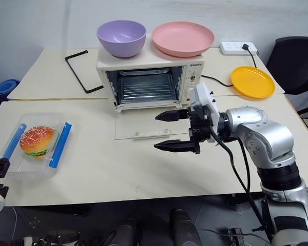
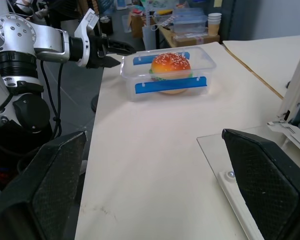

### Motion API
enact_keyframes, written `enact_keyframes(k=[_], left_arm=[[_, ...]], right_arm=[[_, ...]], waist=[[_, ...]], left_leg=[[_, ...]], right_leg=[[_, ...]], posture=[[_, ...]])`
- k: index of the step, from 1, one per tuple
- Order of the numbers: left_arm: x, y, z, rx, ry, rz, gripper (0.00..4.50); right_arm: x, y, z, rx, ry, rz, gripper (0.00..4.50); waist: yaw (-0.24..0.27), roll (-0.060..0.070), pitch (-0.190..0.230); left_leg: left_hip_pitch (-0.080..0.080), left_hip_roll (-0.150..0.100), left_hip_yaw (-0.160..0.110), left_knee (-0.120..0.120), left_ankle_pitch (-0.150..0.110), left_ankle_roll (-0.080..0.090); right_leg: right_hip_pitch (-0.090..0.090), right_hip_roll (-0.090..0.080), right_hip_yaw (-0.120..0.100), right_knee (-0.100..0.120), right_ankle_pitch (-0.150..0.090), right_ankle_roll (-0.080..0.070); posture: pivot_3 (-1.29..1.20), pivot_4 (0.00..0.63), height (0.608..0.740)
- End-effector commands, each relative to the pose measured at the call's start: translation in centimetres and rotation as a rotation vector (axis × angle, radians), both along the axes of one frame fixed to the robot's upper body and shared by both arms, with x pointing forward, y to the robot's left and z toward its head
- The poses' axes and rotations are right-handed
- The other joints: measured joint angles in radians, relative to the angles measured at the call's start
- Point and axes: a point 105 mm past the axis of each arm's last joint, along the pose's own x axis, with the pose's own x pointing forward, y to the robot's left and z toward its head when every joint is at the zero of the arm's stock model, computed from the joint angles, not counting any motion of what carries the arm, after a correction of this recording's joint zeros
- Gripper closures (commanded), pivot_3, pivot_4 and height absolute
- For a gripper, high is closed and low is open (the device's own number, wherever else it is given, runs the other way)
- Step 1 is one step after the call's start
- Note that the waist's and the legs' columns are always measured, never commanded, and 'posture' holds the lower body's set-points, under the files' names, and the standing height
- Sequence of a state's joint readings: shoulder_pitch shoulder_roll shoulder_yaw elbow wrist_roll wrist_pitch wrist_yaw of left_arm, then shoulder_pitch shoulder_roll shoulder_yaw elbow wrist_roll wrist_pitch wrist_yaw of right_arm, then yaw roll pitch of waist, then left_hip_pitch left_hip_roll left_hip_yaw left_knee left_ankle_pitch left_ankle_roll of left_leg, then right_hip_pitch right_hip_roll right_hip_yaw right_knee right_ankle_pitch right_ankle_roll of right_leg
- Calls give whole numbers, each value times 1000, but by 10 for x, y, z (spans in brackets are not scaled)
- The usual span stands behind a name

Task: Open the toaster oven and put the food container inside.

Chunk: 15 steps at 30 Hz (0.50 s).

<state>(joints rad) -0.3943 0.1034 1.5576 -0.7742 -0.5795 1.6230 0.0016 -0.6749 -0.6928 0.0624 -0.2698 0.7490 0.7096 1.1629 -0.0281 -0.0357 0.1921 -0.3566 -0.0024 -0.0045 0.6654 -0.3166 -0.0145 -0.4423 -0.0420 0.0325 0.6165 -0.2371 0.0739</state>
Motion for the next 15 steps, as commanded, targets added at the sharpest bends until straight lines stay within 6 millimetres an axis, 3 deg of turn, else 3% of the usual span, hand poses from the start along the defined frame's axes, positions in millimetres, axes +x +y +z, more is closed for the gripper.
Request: enact_keyframes(k=[1, 4, 7, 15], left_arm=[[11, -5, -7, -15, 57, -23, 24], [20, -10, -15, -41, 107, -61, 24], [25, -7, -14, -61, 105, -58, 545], [31, 10, -6, -57, 138, -47, 3014]], right_arm=[[-8, -2, 9, 29, -43, -15, 0], [-10, -5, 9, 38, -44, -46, 0], [-11, -5, 8, 44, -48, -62, 0], [-11, -10, 9, 46, -59, -105, 0]], waist=[[0, 0, 0], [1, 0, 0], [1, -1, 0], [1, -1, 0]], left_leg=[[0, 0, 0, 0, 0, 0], [0, 1, 0, 0, 0, -1], [0, 1, 0, 0, 0, -1], [0, 1, 0, 0, 0, -1]], right_leg=[[0, 0, 0, 0, 0, 0], [0, 0, 1, 0, 0, 0], [0, 0, 1, 0, 0, 0], [0, 0, 0, 0, 0, -1]], posture=[[0, 150, 740], [0, 150, 740], [0, 150, 740], [0, 150, 740]])
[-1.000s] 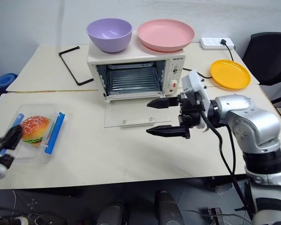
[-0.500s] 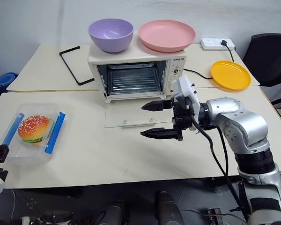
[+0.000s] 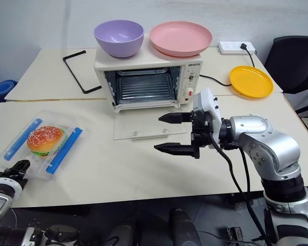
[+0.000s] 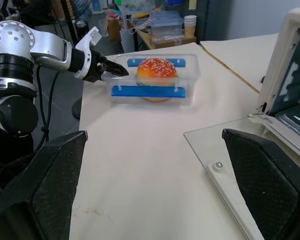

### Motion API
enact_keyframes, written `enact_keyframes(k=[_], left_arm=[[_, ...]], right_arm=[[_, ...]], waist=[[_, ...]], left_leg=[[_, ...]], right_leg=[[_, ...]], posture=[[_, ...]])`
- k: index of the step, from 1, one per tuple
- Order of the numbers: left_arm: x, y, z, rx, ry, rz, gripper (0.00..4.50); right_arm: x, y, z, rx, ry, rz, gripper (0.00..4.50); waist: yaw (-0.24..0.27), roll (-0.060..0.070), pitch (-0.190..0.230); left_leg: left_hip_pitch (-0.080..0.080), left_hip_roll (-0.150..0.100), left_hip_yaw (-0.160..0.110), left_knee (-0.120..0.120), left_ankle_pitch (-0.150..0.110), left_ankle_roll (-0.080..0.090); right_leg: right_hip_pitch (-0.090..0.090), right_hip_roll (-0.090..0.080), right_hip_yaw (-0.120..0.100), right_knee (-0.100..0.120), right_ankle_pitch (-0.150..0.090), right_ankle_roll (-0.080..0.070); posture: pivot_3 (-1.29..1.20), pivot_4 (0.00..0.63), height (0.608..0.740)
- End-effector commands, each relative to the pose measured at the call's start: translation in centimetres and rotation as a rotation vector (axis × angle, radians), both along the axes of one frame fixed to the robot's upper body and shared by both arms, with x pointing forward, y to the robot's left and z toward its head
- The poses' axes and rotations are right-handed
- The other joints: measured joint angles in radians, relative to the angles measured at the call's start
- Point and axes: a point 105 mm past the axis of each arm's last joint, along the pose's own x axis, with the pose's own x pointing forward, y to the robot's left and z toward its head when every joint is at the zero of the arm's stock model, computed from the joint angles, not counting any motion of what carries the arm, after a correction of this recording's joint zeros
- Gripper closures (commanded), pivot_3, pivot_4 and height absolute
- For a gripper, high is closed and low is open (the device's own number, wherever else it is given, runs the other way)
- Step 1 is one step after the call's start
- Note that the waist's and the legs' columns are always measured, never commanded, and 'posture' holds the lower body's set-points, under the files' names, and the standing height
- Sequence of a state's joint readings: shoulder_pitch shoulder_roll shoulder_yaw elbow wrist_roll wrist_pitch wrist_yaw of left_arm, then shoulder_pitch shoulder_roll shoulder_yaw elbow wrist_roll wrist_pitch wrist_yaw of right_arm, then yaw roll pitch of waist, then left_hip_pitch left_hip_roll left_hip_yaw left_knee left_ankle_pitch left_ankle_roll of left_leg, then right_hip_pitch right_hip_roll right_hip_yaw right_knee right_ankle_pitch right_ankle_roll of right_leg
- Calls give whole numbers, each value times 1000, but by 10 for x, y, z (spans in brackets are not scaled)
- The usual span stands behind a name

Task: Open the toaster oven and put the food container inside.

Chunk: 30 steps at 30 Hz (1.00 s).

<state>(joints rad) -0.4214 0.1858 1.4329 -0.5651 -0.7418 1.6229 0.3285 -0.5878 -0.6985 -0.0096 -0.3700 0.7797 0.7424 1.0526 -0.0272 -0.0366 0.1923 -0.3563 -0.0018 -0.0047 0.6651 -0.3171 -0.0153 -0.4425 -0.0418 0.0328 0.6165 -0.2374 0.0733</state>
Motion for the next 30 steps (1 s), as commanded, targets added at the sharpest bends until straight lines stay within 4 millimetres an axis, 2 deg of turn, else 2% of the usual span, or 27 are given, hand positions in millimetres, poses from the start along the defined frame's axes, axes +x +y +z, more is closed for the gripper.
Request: enact_keyframes(k=[1, 6, 9, 12, 16, 20, 23, 24, 26, 27, 30], left_arm=[[1, 8, 7, 21, 4, 4, 3295], [15, 15, 28, 131, 42, -133, 4447], [33, 4, 57, 244, 28, -335, 4447], [52, -20, 82, 342, 25, -568, 4447], [75, -56, 100, 411, 45, -808, 4447], [95, -79, 107, 439, 78, -920, 4447], [116, -104, 112, 431, 76, -988, 4447], [126, -118, 115, 435, 66, -1019, 4447], [145, -162, 116, 422, 50, -1117, 4447], [150, -175, 115, 422, 52, -1144, 4447], [164, -194, 114, 410, 54, -1150, 4447]], right_arm=[[-6, -4, 10, 8, -51, -5, 0], [-8, -8, 8, 15, -15, -22, 0], [-9, -12, 6, 20, 19, -38, 0], [-9, -17, 5, 14, -4, -80, 0], [-7, -26, 5, 26, 1, -152, 0], [-7, -33, 2, 26, 5, -202, 0], [-10, -38, -1, 28, 12, -234, 0], [-12, -40, -2, 28, 10, -251, 0], [-15, -49, 0, 34, 1, -299, 0], [-16, -52, 0, 34, -2, -316, 0], [-17, -59, 0, 33, -5, -360, 0]], waist=[[0, 0, 0], [-1, -1, 0], [0, -3, 1], [3, -4, 1], [4, -3, 1], [2, -3, 2], [1, -3, 2], [3, -3, 2], [13, -3, 2], [22, -3, 2], [25, -2, 2]], left_leg=[[0, 0, 0, 0, 0, 0], [0, 0, -1, 0, 0, -1], [0, 1, -2, -1, 0, -1], [0, 0, -3, -1, 0, -1], [-2, 0, -4, -2, 0, -1], [-4, 0, -4, -4, 0, 0], [-5, 0, -4, -6, 0, -1], [-5, 0, -4, -7, 0, -1], [-6, 0, -4, -6, 0, -1], [-6, -1, -4, -6, 0, -1], [-9, -1, -4, -5, 0, 0]], right_leg=[[0, 0, 0, 0, 0, 0], [0, 0, 0, 1, -1, -1], [0, 0, -1, 1, -1, -3], [-1, -2, -1, 0, -2, -3], [-1, -3, -2, -4, -2, -3], [-2, -3, -3, -5, -2, -3], [-4, -2, -2, -6, -2, -3], [-4, -3, -3, -6, -2, -3], [-4, -2, -3, -6, -2, -3], [-4, -3, -4, -6, -1, -2], [-4, -3, -3, -10, 0, 1]], posture=[[0, 150, 740], [0, 150, 740], [0, 150, 740], [0, 150, 740], [0, 150, 740], [0, 150, 740], [0, 150, 740], [0, 150, 740], [0, 150, 740], [0, 150, 740], [0, 150, 740]])
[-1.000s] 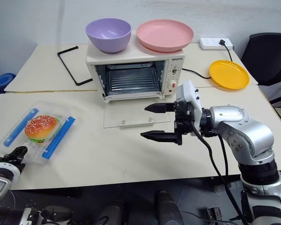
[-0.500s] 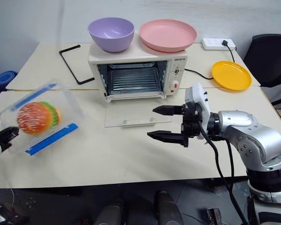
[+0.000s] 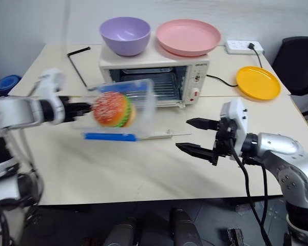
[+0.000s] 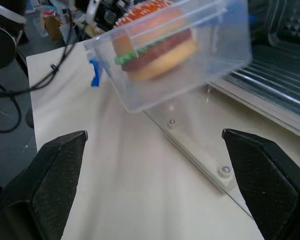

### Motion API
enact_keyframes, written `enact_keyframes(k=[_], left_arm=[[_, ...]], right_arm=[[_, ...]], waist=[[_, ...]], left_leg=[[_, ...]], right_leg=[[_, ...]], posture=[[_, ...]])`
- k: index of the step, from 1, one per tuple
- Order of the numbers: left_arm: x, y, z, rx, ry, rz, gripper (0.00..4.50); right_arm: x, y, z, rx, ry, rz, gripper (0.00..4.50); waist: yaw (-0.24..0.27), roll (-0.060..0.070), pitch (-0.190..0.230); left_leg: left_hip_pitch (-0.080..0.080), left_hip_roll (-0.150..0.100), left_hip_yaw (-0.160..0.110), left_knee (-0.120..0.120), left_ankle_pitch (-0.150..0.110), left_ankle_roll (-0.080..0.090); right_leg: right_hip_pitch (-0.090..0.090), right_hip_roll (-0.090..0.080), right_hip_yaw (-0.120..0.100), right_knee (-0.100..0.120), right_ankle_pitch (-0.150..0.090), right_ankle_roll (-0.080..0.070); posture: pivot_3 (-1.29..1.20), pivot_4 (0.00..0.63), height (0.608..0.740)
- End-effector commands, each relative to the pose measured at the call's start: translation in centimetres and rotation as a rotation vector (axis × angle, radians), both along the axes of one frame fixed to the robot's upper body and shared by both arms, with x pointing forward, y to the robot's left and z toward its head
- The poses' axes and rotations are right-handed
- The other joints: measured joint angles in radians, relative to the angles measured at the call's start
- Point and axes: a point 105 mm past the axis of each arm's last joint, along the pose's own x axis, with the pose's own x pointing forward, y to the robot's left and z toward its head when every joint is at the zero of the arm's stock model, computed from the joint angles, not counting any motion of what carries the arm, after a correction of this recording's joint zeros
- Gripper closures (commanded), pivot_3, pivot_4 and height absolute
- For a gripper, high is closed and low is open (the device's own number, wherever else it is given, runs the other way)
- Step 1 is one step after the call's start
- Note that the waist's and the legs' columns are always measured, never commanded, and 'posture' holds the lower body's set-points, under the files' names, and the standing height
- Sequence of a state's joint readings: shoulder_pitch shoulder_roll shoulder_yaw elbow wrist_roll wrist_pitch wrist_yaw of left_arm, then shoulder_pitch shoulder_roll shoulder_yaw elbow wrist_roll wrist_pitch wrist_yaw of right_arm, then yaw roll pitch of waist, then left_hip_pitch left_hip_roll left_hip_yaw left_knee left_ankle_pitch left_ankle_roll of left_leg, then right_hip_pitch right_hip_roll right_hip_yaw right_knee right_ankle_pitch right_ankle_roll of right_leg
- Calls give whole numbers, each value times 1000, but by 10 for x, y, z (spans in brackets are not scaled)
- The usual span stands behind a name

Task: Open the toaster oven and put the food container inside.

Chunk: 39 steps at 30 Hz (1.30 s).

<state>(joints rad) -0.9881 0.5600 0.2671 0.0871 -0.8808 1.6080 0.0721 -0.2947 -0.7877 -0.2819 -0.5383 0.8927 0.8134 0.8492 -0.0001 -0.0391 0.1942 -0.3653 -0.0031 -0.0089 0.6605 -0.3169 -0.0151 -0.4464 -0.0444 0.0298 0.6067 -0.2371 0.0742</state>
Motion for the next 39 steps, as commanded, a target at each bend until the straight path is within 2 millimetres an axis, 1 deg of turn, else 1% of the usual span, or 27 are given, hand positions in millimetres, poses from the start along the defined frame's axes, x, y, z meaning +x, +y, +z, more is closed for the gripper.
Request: enact_keyframes(k=[1, 4, 7, 9, 13, 17, 18, 19, 21, 23, 26, 27, 29, 30, 31, 32, 34, 36, 38, 39], left_arm=[[16, -9, 9, -3, -37, 35, 4447], [25, -19, 7, 2, -33, 36, 4447], [32, -22, 4, 26, -27, 54, 4447], [35, -22, 3, 35, -31, 73, 3748], [38, -25, 4, 11, -40, 76, 2529], [36, -25, 11, -44, -79, 52, 1236], [35, -25, 15, -82, -89, 41, 951], [33, -21, 22, -127, -113, 32, 951], [21, -6, 40, -233, -192, -9, 951], [6, 2, 49, -274, -253, -76, 951], [-13, 13, 57, -295, -335, -151, 951], [-21, 16, 61, -324, -356, -186, 931], [-39, 18, 68, -360, -399, -292, 1344], [-51, 16, 69, -351, -418, -372, 1551], [-64, 13, 65, -334, -415, -459, 1969], [-75, 11, 60, -298, -412, -531, 2146], [-90, 8, 38, -186, -367, -644, 2741], [-91, 10, 7, 4, -353, -703, 3369], [-88, 12, -12, 110, -359, -732, 4025], [-87, 11, -17, 129, -366, -744, 4318]], right_arm=[[-6, -9, 10, -9, -49, -50, 0], [-6, -13, 8, -5, -44, -83, 0], [-6, -16, 6, 1, -40, -112, 0], [-5, -17, 4, 5, -34, -127, 0], [-2, -19, -1, -8, -25, -149, 0], [0, -19, -2, -7, -20, -154, 0], [0, -20, -2, -7, -20, -154, 0], [0, -19, -2, -4, -17, -150, 0], [-2, -15, -3, 4, -9, -135, 0], [-5, -10, -3, 8, -3, -113, 0], [-8, -3, -3, 30, 8, -86, 0], [-8, 0, -3, 45, 13, -78, 179], [-10, 4, -2, 76, 28, -60, 612], [-12, 6, -3, 87, 39, -48, 917], [-13, 9, -5, 88, 51, -36, 1418], [-15, 12, -8, 83, 64, -26, 1619], [-15, 19, -18, 54, 84, -17, 2286], [-9, 29, -32, -6, 89, -35, 2995], [-7, 39, -38, -24, 88, -33, 3731], [-6, 43, -40, -21, 88, -26, 4044]], waist=[[-5, 0, 0], [-11, 0, 0], [-5, 1, 0], [-2, 1, 0], [0, 1, 0], [-1, 1, 0], [-2, 1, 0], [-2, 1, 0], [-8, 1, 0], [-13, 1, 0], [-17, 1, 0], [-16, 1, 0], [-14, 1, 1], [-13, 1, 1], [-13, 1, 1], [-12, 1, 1], [-17, 1, 0], [-19, 2, 1], [-19, 2, 1], [-19, 3, 1]], left_leg=[[0, 0, 1, 0, 0, 0], [-2, 1, 4, 0, 0, 0], [-4, 1, 3, 0, 0, -1], [-4, 0, 3, 0, 1, -1], [-4, -1, 3, 2, 1, 1], [-4, -1, 3, 3, 1, 1], [-4, -1, 3, 3, 1, 1], [-4, -1, 3, 3, 1, 1], [-4, 0, 3, 3, 1, 1], [-3, 0, 4, 3, 1, 1], [-3, 1, 3, 2, 1, 0], [-3, 0, 3, 3, 1, 0], [-3, 0, 2, 4, 2, 0], [-3, 0, 2, 4, 2, 1], [-3, -1, 2, 4, 2, 1], [-3, -1, 2, 4, 2, 1], [-2, 0, 2, 3, 1, 2], [0, 0, 3, 2, 1, 2], [1, 0, 3, 2, 1, 2], [1, 0, 3, 2, 2, 2]], right_leg=[[-1, 0, 1, 0, 0, 0], [-4, 1, 3, 1, 0, 1], [-6, 2, 3, 2, 0, 1], [-6, 1, 3, 3, 0, 1], [-5, 1, 3, 3, 1, 2], [-5, 0, 3, 3, 1, 3], [-5, 1, 3, 4, 1, 3], [-5, 1, 3, 4, 1, 3], [-5, 1, 3, 4, 1, 2], [-6, 1, 3, 5, 1, 2], [-6, 1, 3, 5, 1, 1], [-6, 1, 3, 5, 1, 1], [-5, 0, 3, 5, 1, 1], [-4, 0, 3, 5, 1, 2], [-4, 0, 3, 5, 1, 1], [-4, 0, 3, 5, 1, 1], [-3, 0, 3, 4, 0, 0], [-2, -1, 3, 4, -1, -2], [-1, -2, 3, 3, -5, -9], [-1, -2, 3, 2, -6, -10]], posture=[[0, 150, 740], [0, 150, 740], [0, 150, 740], [0, 150, 740], [0, 150, 740], [0, 150, 740], [0, 150, 740], [0, 150, 740], [0, 150, 740], [0, 150, 740], [0, 150, 740], [0, 150, 740], [0, 150, 740], [0, 150, 740], [0, 150, 740], [0, 150, 740], [0, 150, 740], [0, 150, 740], [0, 150, 740], [0, 150, 740]])
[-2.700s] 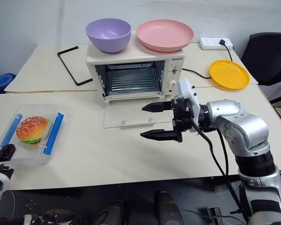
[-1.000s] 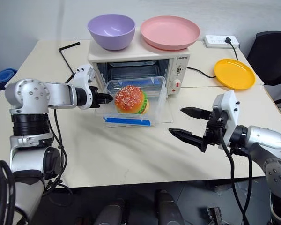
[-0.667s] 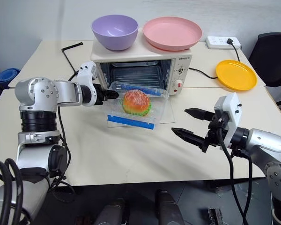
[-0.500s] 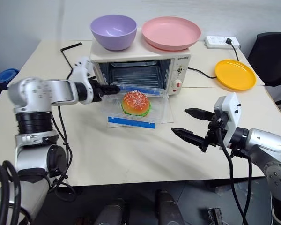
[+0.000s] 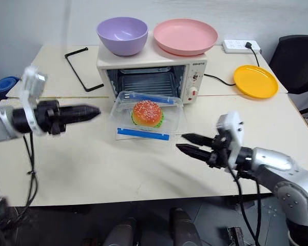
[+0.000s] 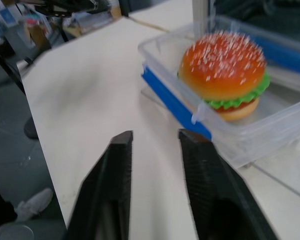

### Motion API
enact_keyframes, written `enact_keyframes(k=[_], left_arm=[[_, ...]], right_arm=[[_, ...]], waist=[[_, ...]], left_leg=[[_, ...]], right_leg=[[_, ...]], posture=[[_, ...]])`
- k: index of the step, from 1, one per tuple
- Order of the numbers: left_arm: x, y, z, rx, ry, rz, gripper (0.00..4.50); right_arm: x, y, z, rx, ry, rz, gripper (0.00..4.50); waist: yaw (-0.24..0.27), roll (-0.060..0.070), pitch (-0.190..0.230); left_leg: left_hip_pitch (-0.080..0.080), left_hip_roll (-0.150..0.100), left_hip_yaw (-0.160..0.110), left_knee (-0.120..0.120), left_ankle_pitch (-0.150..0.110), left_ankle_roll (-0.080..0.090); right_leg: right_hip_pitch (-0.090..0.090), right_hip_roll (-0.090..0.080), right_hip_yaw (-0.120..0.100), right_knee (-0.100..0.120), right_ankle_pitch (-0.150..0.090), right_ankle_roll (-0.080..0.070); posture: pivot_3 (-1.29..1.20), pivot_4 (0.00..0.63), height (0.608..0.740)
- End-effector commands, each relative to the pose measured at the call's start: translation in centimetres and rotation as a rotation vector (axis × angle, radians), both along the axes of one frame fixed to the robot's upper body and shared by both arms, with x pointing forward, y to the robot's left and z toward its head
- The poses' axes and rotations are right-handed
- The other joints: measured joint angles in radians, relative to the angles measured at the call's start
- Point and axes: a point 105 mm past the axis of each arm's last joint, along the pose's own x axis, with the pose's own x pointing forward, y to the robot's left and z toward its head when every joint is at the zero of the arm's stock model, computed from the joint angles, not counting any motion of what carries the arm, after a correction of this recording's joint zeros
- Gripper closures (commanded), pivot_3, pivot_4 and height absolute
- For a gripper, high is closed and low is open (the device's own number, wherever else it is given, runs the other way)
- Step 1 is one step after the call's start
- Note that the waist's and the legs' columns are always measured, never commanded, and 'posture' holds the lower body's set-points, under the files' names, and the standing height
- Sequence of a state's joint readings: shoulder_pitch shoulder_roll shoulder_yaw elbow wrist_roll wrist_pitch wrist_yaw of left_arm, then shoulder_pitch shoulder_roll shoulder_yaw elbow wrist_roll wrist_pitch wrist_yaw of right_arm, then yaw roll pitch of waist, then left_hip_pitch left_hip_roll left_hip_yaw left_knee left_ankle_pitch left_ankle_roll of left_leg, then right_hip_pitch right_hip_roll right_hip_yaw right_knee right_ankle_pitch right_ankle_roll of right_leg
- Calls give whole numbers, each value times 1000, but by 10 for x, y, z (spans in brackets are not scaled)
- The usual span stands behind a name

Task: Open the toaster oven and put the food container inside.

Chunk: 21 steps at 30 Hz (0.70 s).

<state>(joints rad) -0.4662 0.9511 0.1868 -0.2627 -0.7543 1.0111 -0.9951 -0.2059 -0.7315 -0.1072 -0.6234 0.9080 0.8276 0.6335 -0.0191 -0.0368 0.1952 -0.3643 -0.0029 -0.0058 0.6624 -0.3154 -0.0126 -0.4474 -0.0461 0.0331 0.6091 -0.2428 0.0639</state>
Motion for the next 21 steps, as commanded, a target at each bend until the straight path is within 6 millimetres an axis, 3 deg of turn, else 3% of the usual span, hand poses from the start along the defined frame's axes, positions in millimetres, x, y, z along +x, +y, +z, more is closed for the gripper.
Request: enact_keyframes(k=[1, 6, 12, 17, 21], left_arm=[[2, -7, -8, 101, -131, -78, 4500], [12, -20, -15, 109, -172, -96, 4500], [44, -43, -24, 120, -258, -17, 4500], [81, -59, -22, 113, -317, 130, 4500], [113, -62, -13, 102, -370, 289, 4500]], right_arm=[[0, 18, 2, -11, -56, 23, 4396], [17, 28, -9, -34, -56, -35, 4456], [70, 23, -18, -102, -113, -226, 4456], [129, 16, -3, -103, -199, -444, 4456], [161, 20, 14, -62, -240, -509, 4456]], waist=[[0, 0, 0], [8, 0, 0], [15, 0, 0], [11, 0, 0], [8, 0, 0]], left_leg=[[-1, 0, 0, 0, 1, 1], [-3, 0, -1, 2, 3, 3], [-4, -1, 0, 2, 2, 4], [-4, -2, 0, 2, 2, 4], [-4, -1, 0, 2, 2, 4]], right_leg=[[0, 0, 0, -1, -1, -1], [0, 1, 0, -4, 4, 4], [0, 3, -1, -2, 8, 12], [-1, 3, 0, -1, 10, 13], [-2, 3, -1, 1, 11, 13]], posture=[[0, 150, 740], [0, 150, 740], [0, 150, 740], [0, 150, 740], [0, 150, 740]])
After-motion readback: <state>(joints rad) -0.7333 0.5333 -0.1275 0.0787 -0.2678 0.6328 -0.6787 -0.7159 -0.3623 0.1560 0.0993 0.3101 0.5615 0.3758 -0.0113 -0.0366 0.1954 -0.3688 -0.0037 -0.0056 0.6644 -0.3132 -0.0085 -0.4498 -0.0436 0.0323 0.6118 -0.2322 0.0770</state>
